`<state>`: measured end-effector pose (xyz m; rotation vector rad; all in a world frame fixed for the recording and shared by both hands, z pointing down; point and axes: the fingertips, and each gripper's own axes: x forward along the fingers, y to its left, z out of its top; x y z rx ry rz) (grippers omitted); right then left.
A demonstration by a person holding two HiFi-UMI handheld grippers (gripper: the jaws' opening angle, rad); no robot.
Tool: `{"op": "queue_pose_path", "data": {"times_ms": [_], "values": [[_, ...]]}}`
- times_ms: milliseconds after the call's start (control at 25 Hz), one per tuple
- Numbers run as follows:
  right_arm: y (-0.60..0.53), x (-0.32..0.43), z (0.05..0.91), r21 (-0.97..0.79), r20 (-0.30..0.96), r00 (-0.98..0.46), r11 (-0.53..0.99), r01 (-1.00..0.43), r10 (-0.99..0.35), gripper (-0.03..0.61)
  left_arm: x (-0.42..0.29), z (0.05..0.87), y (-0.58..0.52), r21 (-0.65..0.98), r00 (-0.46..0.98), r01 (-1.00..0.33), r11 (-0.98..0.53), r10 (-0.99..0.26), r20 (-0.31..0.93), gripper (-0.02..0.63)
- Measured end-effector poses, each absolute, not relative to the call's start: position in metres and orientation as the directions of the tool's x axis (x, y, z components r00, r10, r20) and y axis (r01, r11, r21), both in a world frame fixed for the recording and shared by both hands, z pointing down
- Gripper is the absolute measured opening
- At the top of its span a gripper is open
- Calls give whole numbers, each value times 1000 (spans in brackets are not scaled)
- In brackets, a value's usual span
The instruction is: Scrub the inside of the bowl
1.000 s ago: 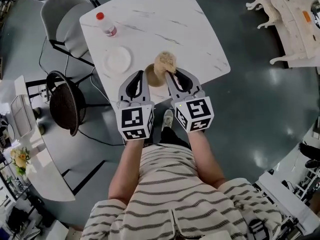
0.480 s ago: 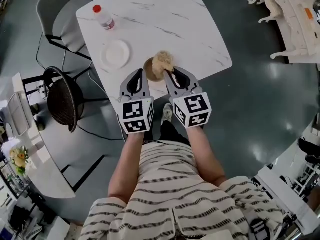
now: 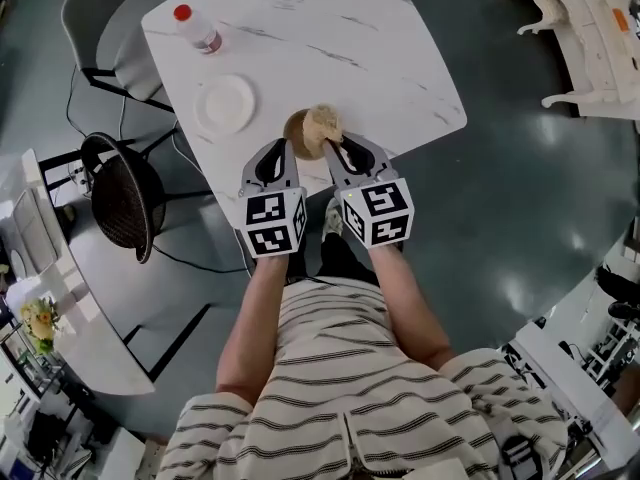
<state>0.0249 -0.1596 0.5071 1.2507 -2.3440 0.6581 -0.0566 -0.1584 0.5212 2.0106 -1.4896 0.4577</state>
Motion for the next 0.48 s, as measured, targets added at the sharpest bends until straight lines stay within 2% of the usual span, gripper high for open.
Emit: {"op": "queue_pose_path", "data": {"times_ms": [480], "values": [[-158,21,545,-225,609,-506,479,-849,-610,74,-57,576,-150,295,353,-934,-202,-646,677,6]]}}
